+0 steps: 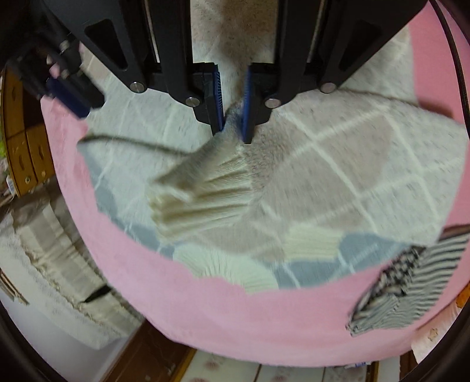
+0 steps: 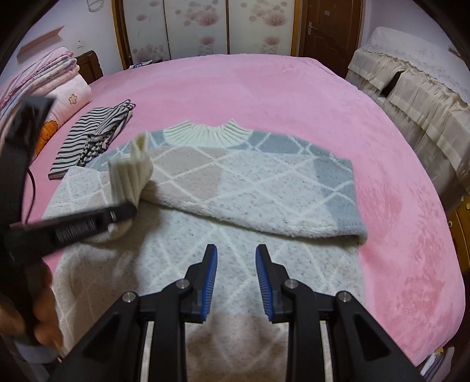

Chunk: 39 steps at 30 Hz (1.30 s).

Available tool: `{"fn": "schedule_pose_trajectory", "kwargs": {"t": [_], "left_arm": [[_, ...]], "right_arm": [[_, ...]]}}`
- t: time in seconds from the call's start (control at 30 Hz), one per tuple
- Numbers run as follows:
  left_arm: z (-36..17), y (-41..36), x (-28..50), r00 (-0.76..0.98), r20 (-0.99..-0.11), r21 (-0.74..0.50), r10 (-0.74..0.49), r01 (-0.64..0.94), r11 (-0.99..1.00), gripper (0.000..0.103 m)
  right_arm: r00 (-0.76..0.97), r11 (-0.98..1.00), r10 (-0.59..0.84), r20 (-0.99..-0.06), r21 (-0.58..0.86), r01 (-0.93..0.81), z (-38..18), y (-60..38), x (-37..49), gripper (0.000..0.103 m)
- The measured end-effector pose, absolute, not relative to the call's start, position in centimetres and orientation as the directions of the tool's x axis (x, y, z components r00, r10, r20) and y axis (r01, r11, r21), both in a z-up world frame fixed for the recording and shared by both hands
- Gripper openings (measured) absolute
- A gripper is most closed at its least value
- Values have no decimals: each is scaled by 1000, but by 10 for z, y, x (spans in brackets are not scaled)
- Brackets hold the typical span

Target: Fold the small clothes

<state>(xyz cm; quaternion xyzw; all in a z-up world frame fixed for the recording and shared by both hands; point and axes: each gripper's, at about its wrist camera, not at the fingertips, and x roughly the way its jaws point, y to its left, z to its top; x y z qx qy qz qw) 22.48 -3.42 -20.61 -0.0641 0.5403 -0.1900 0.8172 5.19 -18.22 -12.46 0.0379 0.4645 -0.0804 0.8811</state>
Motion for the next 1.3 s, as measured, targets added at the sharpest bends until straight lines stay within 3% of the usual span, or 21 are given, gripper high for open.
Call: {"fn": "schedule_pose_trajectory", "kwargs": {"t": [0.07,0.13,0.2,0.23,0.43,0.5,0.57,0.93,1.3], "left_arm": [[-213,-33,223,328,-861,-318,-388,248,915,20],[-214,-29,222,329,-858,-322,-394,252,913,45],[-214,-23,219,340,-856,-317,-390,250,915,62],[-211,-24,216,350,-854,-311,-383,247,918,66],[-188,9,199,377,-836,-313,-398,268,911,67],[-181,30,193,412,-831,-292,-373,248,924,67],[-178,48,189,440,-832,-263,-339,227,938,67],[-197,159,185,486,-874,5,-3,15,1000,67],[-221,201,206,458,-888,-103,-45,-102,989,67]], "right_arm": [[556,984,-100,-825,-2,175,-126,-185,52,27],[556,985,-87,-826,13,174,-128,-186,54,27],[551,985,-63,-832,36,167,-131,-187,57,27],[549,985,-53,-834,46,165,-133,-186,58,27],[543,980,35,-839,136,147,-136,-187,66,30],[548,974,67,-834,174,145,-135,-189,69,45],[558,971,78,-826,190,146,-133,-190,72,49],[558,986,94,-824,153,60,-140,-187,123,49],[478,978,188,-858,211,-7,-173,-173,161,48]]}}
